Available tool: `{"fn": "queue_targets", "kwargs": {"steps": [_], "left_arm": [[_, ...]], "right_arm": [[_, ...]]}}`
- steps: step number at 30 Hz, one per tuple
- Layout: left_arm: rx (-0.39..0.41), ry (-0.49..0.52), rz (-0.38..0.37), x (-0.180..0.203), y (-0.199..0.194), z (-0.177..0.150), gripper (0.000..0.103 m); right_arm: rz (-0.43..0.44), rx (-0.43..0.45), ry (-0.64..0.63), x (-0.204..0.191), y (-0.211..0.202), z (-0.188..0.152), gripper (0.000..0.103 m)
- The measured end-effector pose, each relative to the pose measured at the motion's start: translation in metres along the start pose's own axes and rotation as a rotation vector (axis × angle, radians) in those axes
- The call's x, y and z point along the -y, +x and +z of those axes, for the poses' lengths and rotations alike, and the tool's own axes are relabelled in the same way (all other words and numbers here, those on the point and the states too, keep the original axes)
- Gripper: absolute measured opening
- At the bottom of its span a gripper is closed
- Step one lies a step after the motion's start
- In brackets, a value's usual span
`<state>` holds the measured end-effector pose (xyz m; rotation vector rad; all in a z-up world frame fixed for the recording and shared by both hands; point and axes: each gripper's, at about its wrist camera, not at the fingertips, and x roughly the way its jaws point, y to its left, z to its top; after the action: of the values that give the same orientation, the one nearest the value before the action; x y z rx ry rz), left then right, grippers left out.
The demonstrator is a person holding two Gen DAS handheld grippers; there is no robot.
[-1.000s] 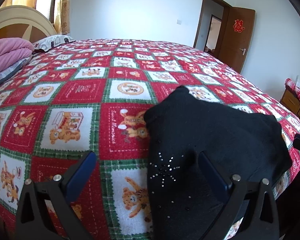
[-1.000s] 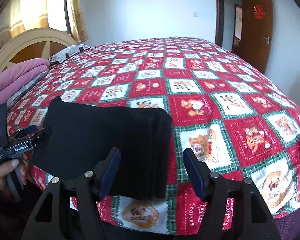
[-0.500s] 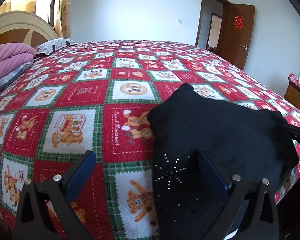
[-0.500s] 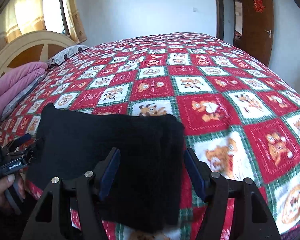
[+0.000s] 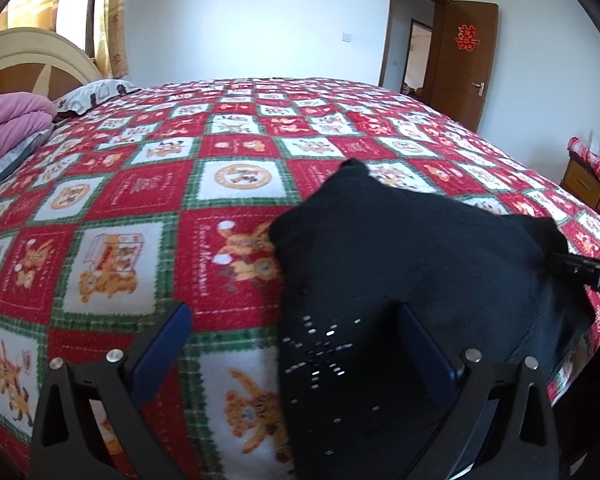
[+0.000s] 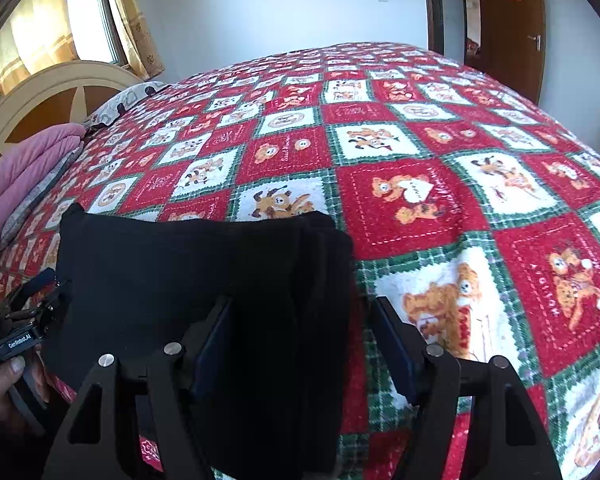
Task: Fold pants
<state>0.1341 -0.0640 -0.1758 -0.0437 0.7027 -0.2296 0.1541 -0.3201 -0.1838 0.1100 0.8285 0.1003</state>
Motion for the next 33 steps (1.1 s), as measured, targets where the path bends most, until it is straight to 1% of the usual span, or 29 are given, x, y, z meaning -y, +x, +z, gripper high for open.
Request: {"fn": "queue_targets", "kwargs": {"steps": [1,2,4,6,9,11,13,14,15,16,17,18,19,21,23,25,29,30,31,32,33], "left_arm": [[0.001,0.000,-0.009,0.001,0.000,0.001,0.103],[0.001,0.003,-0.018,0.003,0.001,0.002,0.103],[-0.005,0.006,-0.026,0.003,0.005,0.003,0.103],[-0.017,0.001,-0.043,0.002,0.010,0.003,0.103],[-0.004,0.024,-0.053,0.004,0.013,0.004,0.103],[-0.007,0.011,-0.068,0.002,0.015,0.005,0.103],[-0.028,0.009,-0.072,0.002,0.016,0.007,0.103],[-0.040,0.010,-0.072,0.002,0.015,0.008,0.103],[-0.044,0.007,-0.078,0.002,0.014,0.008,0.102],[-0.044,0.003,-0.090,0.003,0.011,0.008,0.094],[-0.038,0.012,-0.108,0.005,0.008,0.007,0.089],[-0.033,0.026,-0.121,0.009,0.006,0.006,0.078],[-0.029,0.033,-0.129,0.011,0.005,0.005,0.072],[-0.025,0.032,-0.141,0.012,0.006,0.004,0.071],[-0.022,0.020,-0.155,0.008,0.010,0.006,0.075],[-0.015,-0.001,-0.181,0.004,0.013,0.007,0.082],[-0.016,0.014,-0.178,0.007,0.013,0.007,0.080],[-0.018,0.008,-0.194,0.006,0.012,0.007,0.073],[-0.018,0.003,-0.209,0.006,0.011,0.008,0.062],[-0.017,0.000,-0.218,0.005,0.011,0.008,0.056],[-0.017,-0.002,-0.228,0.005,0.010,0.008,0.046]], "right_arm": [[0.002,0.001,0.002,-0.001,0.000,-0.001,0.069],[0.019,-0.004,0.012,0.000,0.000,-0.002,0.066],[0.053,-0.008,0.031,0.003,0.001,-0.003,0.065],[0.072,-0.010,0.046,0.006,0.000,-0.004,0.064],[0.107,-0.023,0.088,0.014,0.004,-0.005,0.064],[0.125,-0.030,0.112,0.017,0.007,-0.005,0.064],[0.128,-0.022,0.114,0.016,0.007,-0.006,0.060],[0.128,-0.020,0.105,0.013,0.006,-0.007,0.056],[0.130,-0.017,0.099,0.011,0.005,-0.008,0.049],[0.142,-0.013,0.102,0.010,0.004,-0.008,0.046],[0.156,-0.010,0.108,0.010,0.003,-0.008,0.043],[0.172,-0.008,0.106,0.010,0.002,-0.008,0.042],[0.180,-0.004,0.105,0.010,0.001,-0.008,0.041],[0.196,-0.005,0.121,0.015,0.001,-0.009,0.041],[0.216,-0.015,0.159,0.021,0.006,-0.009,0.042],[0.229,-0.014,0.181,0.024,0.008,-0.010,0.042],[0.233,-0.016,0.178,0.025,0.009,-0.010,0.043],[0.237,-0.019,0.183,0.026,0.009,-0.010,0.042],[0.249,-0.025,0.196,0.028,0.010,-0.010,0.041],[0.260,-0.029,0.207,0.028,0.009,-0.010,0.038],[0.265,-0.028,0.208,0.029,0.008,-0.009,0.034]]}}
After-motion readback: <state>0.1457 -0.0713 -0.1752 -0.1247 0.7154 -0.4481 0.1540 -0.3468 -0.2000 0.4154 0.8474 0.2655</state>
